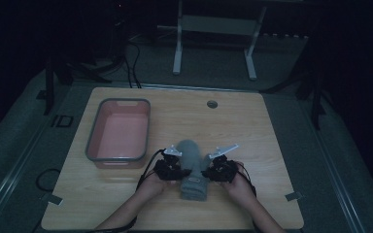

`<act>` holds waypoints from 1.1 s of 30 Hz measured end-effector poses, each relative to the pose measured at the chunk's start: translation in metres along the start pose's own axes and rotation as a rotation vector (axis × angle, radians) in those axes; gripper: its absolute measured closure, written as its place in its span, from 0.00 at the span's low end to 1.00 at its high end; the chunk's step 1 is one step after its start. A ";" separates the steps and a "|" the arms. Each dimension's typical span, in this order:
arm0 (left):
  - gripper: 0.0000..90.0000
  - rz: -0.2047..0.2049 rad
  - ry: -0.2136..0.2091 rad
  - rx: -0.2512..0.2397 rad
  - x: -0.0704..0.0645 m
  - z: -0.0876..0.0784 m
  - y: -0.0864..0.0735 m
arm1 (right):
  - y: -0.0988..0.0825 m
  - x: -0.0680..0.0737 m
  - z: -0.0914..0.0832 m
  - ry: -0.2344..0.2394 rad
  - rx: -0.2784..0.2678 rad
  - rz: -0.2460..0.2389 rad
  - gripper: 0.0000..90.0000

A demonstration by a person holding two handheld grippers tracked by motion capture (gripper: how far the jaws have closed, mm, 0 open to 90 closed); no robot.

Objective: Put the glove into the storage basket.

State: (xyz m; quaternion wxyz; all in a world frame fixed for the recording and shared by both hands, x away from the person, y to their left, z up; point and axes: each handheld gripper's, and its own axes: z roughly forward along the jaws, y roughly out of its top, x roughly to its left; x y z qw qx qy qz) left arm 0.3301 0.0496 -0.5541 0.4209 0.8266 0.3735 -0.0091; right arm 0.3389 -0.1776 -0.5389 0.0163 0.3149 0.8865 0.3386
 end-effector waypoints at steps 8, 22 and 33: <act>0.89 -0.008 -0.011 -0.050 -0.008 -0.018 0.012 | 0.005 0.003 -0.018 0.010 -0.079 0.011 0.92; 0.89 0.035 0.000 -0.110 -0.011 -0.065 0.055 | 0.046 0.013 -0.055 0.014 -0.203 -0.011 0.92; 0.89 0.085 0.046 -0.144 0.002 -0.108 0.089 | 0.097 0.019 -0.071 0.008 -0.274 -0.047 0.92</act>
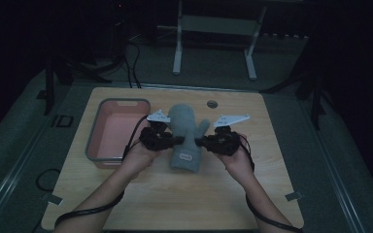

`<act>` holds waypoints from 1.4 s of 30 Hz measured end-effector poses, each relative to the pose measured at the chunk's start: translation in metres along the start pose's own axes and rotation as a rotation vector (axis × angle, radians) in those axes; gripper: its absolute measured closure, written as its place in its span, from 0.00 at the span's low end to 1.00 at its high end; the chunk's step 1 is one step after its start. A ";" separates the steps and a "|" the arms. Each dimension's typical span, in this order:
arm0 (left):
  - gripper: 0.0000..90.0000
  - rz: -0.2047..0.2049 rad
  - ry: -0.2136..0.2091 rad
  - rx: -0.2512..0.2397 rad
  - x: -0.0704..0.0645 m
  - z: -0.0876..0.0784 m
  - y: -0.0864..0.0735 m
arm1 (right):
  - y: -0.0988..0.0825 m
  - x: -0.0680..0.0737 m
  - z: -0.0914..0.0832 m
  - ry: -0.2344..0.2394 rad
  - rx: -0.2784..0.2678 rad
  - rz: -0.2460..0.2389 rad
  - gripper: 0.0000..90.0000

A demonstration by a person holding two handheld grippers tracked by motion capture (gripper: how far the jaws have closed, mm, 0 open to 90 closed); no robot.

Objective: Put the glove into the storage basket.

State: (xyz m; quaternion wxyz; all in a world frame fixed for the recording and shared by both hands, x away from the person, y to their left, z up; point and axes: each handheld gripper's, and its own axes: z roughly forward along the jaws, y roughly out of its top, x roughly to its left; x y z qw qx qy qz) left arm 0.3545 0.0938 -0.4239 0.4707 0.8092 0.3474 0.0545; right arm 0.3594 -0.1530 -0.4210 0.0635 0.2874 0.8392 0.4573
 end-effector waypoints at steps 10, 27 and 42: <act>0.89 0.021 0.083 -0.037 0.029 -0.055 0.018 | 0.059 0.016 0.025 0.020 -0.031 -0.061 0.92; 0.89 -0.041 0.227 0.011 0.098 -0.118 -0.004 | 0.120 0.047 0.119 0.091 -0.007 -0.081 0.92; 0.88 -0.225 0.206 0.108 0.158 -0.071 -0.070 | 0.082 0.030 0.210 0.073 0.161 0.021 0.92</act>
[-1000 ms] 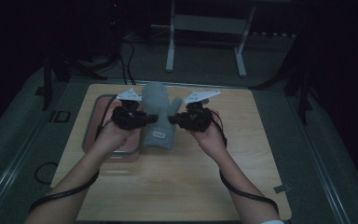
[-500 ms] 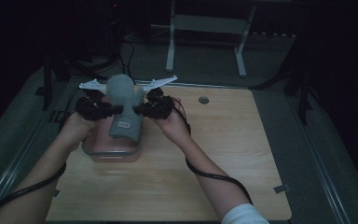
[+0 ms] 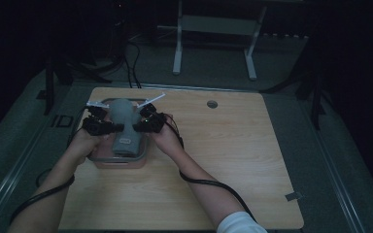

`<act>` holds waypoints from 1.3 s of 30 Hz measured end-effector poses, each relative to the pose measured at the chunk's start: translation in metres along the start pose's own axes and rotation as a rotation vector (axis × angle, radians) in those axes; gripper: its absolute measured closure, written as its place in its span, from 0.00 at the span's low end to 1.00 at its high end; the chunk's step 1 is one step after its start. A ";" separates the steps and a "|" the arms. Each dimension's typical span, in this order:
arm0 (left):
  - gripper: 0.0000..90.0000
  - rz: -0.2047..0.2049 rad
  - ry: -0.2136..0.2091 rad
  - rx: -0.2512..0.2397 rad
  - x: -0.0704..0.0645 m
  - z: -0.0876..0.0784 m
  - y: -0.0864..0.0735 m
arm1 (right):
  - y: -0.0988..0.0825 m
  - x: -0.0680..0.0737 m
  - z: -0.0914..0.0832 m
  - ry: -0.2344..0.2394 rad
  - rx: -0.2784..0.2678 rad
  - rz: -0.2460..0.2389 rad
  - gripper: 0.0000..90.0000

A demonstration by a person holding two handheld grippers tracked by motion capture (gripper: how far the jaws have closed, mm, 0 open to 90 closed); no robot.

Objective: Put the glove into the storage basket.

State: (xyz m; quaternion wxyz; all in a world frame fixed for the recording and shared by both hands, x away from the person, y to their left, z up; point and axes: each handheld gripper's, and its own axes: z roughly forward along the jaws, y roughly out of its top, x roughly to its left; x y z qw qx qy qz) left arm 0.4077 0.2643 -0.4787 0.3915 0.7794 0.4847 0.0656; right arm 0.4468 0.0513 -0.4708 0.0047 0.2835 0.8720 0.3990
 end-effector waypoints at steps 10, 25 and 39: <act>0.86 0.007 0.106 0.169 0.004 0.022 -0.002 | -0.001 0.002 0.035 -0.068 0.160 0.009 0.90; 0.50 -0.052 0.233 0.176 0.003 0.028 0.001 | 0.004 -0.003 0.005 -0.025 0.063 -0.013 0.52; 0.20 0.020 0.146 -0.140 -0.039 -0.011 -0.011 | -0.016 -0.012 -0.057 0.036 -0.021 -0.063 0.22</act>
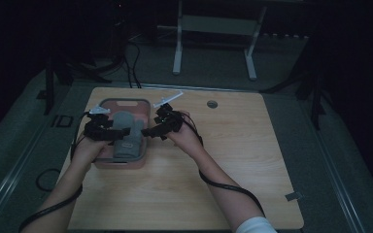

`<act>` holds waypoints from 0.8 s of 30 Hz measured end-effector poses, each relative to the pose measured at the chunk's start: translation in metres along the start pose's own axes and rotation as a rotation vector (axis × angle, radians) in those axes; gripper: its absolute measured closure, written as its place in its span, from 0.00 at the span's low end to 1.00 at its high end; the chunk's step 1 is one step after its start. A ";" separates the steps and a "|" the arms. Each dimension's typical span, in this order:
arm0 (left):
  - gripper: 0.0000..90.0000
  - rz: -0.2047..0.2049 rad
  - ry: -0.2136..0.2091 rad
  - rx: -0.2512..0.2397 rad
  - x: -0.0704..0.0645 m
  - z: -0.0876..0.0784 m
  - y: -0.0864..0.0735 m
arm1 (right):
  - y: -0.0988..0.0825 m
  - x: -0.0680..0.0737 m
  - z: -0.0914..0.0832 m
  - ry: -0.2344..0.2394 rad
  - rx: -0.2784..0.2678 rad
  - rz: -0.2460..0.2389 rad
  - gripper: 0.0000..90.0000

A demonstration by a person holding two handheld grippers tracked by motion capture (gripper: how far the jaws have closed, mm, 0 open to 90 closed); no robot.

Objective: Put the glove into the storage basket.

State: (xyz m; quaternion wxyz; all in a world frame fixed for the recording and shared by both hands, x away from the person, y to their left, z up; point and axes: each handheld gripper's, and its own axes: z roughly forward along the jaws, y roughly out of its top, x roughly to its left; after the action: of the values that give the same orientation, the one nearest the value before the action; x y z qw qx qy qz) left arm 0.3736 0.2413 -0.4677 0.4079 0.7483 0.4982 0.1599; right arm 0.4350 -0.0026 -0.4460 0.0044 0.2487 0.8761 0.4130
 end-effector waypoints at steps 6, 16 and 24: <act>0.19 0.052 -0.047 -0.073 -0.031 -0.015 -0.009 | -0.018 -0.001 -0.010 -0.004 0.003 -0.026 0.20; 0.19 0.095 -0.136 -0.131 -0.064 -0.024 -0.024 | -0.041 -0.004 -0.016 -0.020 0.014 -0.052 0.19; 0.19 0.174 -0.249 -0.144 -0.100 -0.022 -0.037 | -0.066 -0.003 -0.023 -0.025 0.023 -0.068 0.19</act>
State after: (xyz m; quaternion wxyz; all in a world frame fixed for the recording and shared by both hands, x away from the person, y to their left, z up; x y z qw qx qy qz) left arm 0.2916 0.1702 -0.4660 0.5038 0.7714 0.3644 0.1358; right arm 0.4042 -0.0561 -0.4789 0.0266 0.2238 0.8887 0.3992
